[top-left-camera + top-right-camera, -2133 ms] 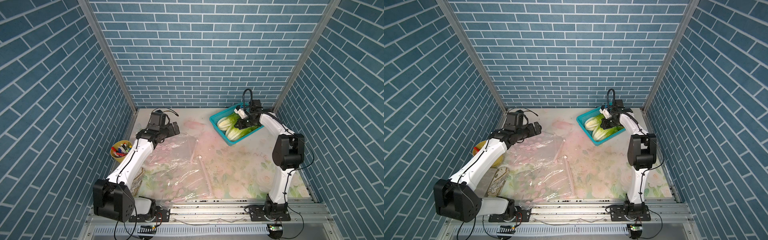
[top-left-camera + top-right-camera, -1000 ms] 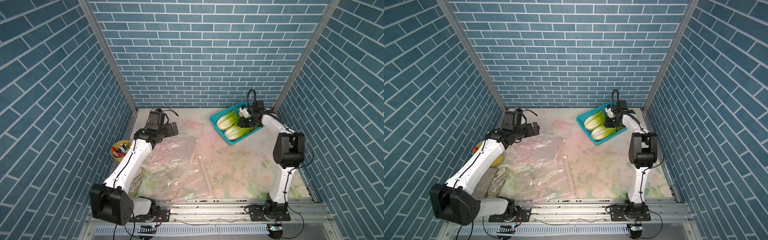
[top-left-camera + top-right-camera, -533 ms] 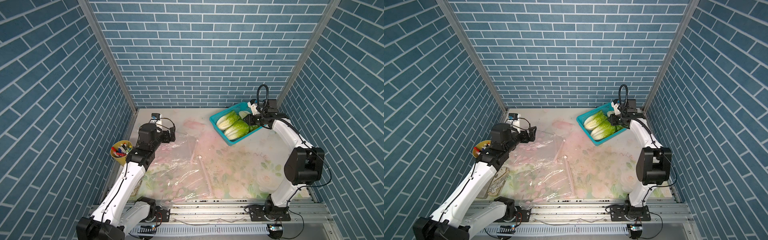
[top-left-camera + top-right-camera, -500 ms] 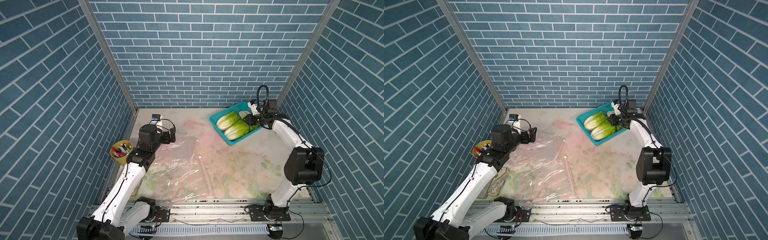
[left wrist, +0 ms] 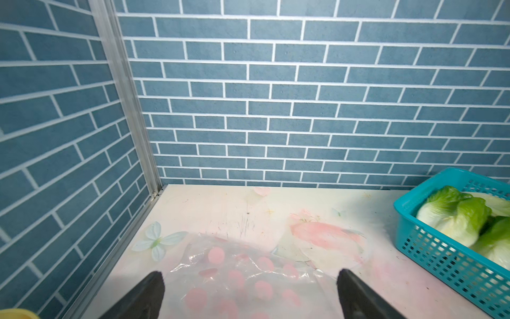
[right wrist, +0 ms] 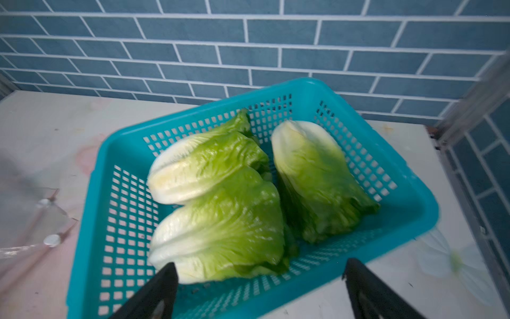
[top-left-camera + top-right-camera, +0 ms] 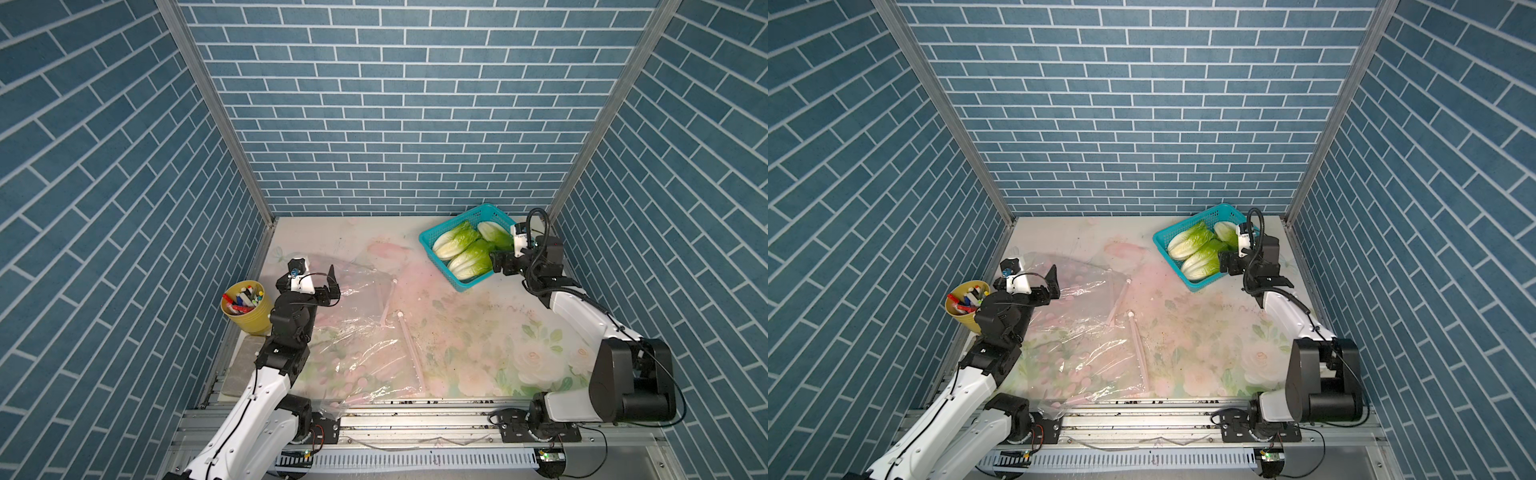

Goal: Open the zip-top bag and take out the chinese cabbages
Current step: Reset both arms

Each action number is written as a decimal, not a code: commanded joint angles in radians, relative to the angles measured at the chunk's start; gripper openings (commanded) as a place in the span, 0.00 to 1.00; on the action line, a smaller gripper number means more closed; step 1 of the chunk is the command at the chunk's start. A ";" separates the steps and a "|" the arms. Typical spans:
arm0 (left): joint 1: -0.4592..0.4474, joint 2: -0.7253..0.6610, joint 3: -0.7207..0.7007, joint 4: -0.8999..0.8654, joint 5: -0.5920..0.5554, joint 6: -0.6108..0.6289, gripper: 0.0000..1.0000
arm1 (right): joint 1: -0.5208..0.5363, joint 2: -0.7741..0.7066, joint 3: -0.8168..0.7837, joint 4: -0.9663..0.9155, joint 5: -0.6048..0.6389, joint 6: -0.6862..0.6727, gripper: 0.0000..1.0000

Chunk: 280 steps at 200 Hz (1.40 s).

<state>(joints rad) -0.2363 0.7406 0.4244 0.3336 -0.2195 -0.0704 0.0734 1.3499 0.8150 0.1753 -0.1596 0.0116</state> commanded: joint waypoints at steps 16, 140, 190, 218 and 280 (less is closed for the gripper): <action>-0.002 0.007 -0.091 0.059 -0.162 0.003 1.00 | -0.004 -0.097 -0.166 0.192 0.209 0.033 0.99; -0.001 0.342 -0.153 0.236 -0.224 0.134 0.96 | -0.085 0.149 -0.369 0.544 0.278 0.034 0.99; 0.044 0.526 -0.077 0.304 0.002 0.269 1.00 | -0.105 0.180 -0.411 0.640 0.231 0.040 0.99; 0.107 0.606 0.022 0.210 0.095 0.242 1.00 | -0.106 0.179 -0.411 0.639 0.227 0.040 0.99; 0.193 0.760 -0.014 0.433 0.165 0.153 1.00 | -0.106 0.177 -0.415 0.647 0.229 0.039 0.99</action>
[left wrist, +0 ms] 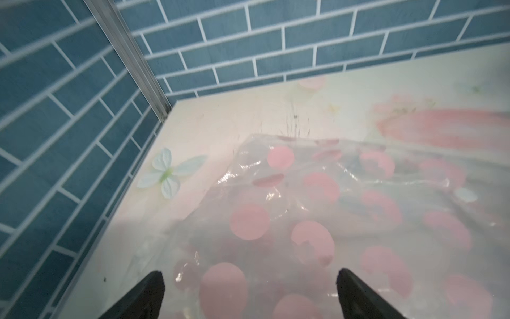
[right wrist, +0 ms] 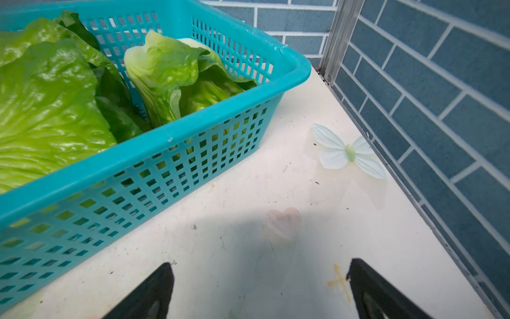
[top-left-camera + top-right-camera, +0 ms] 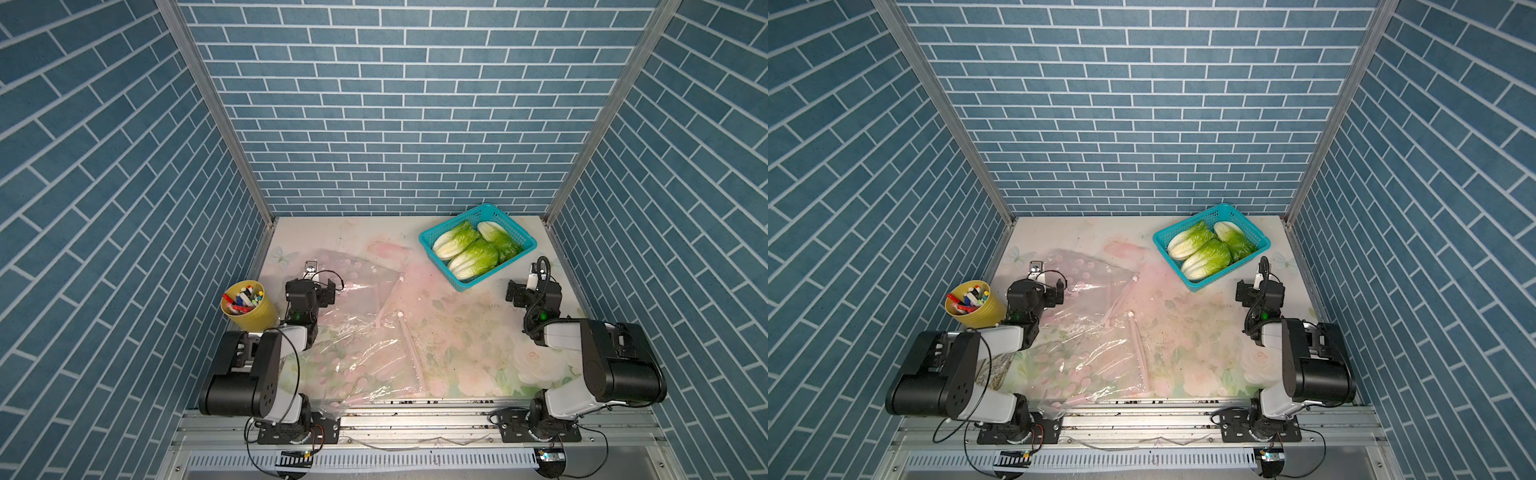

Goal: Open the zip-top bag and take out the chinese cabbages
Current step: Reset both arms

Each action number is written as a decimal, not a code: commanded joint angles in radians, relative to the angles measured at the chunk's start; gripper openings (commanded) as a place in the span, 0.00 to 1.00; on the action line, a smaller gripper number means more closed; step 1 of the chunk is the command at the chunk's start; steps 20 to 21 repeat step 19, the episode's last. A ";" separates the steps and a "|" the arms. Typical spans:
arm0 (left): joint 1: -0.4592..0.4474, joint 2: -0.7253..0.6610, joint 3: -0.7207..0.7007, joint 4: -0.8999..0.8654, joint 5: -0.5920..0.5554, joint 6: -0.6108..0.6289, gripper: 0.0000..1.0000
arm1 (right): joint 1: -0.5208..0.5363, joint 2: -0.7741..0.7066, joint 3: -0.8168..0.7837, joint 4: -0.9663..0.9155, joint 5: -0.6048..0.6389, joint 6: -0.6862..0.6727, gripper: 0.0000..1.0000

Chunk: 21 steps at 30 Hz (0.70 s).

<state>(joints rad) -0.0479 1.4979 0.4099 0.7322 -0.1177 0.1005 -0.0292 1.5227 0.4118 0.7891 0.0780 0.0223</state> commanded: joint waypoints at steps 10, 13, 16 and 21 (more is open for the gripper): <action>0.016 0.008 0.009 0.028 0.053 -0.033 1.00 | -0.003 0.006 -0.009 0.030 -0.009 0.029 0.99; 0.014 0.007 0.009 0.027 0.052 -0.033 1.00 | -0.009 0.012 0.002 0.013 -0.025 0.033 0.99; 0.015 0.008 0.009 0.031 0.050 -0.033 1.00 | -0.010 0.013 0.002 0.013 -0.027 0.032 0.99; 0.014 0.007 0.007 0.029 0.050 -0.033 1.00 | -0.011 0.005 -0.008 0.025 -0.025 0.031 0.99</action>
